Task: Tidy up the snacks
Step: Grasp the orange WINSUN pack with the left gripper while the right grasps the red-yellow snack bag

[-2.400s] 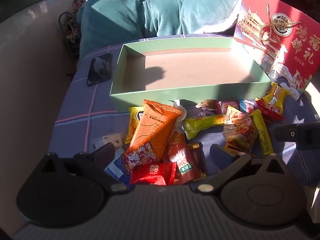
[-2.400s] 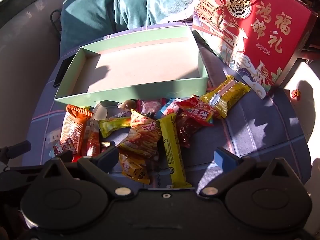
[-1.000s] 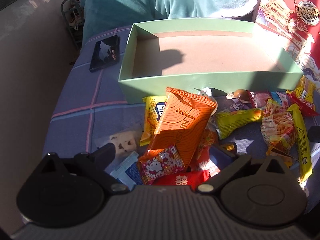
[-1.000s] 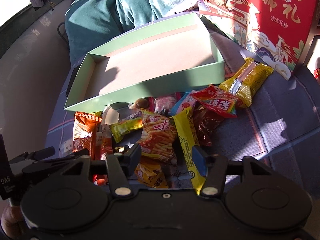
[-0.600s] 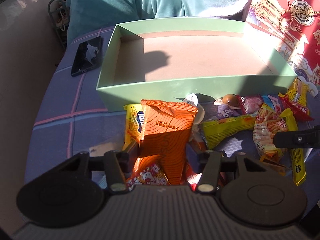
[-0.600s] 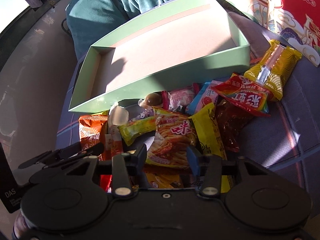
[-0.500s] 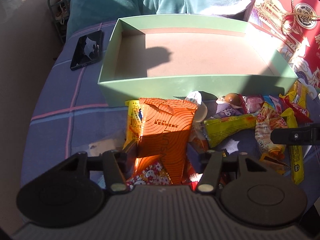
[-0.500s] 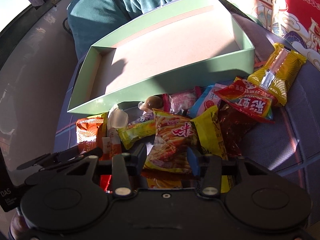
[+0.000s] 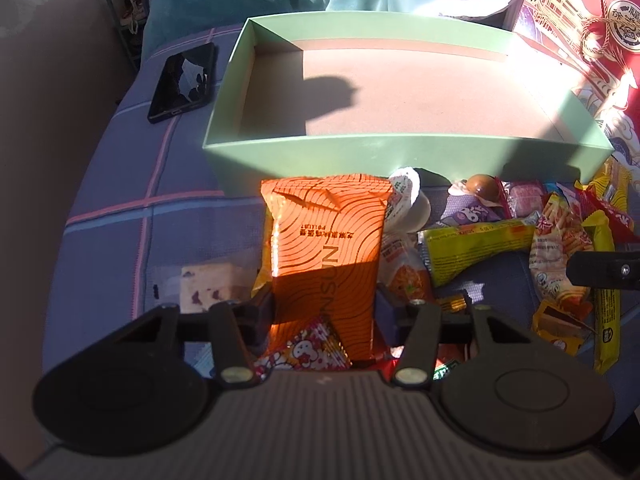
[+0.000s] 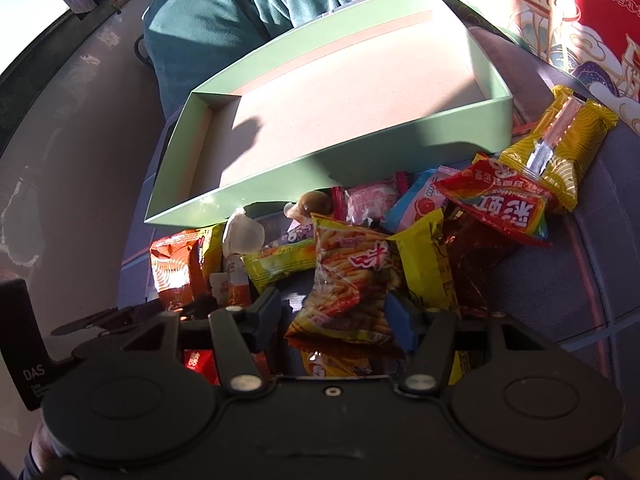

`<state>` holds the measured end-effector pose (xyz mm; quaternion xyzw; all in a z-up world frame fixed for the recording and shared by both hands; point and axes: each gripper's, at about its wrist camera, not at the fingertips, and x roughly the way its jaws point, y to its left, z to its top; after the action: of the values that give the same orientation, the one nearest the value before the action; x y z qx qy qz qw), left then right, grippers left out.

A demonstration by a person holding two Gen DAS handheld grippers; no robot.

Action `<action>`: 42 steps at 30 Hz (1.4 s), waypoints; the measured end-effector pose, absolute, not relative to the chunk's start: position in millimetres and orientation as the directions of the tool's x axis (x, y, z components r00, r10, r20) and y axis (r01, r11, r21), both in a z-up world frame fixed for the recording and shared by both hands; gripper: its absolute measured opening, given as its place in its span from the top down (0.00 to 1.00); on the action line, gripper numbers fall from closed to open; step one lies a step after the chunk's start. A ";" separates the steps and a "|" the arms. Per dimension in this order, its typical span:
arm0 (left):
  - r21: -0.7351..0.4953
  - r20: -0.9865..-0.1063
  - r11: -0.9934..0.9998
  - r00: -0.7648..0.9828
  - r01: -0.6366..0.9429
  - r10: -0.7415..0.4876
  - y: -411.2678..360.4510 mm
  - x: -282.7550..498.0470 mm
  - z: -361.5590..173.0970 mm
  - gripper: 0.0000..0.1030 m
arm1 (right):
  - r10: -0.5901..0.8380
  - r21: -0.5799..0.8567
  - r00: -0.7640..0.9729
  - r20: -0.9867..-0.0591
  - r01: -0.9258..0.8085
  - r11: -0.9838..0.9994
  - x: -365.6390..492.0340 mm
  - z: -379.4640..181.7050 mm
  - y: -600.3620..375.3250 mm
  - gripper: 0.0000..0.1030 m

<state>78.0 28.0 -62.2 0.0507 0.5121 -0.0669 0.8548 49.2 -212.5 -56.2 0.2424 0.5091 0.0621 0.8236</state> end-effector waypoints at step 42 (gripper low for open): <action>-0.158 -0.844 0.966 0.479 0.204 -0.240 43.5 63.1 -28.7 0.53 | 0.335 0.399 0.544 -0.769 -0.002 0.917 41.3 -43.2 -182.9 0.78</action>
<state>63.1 43.5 -28.7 -0.0179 0.4937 -0.1292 0.8598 41.3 -182.9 -43.2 0.1785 0.4676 0.0979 0.8602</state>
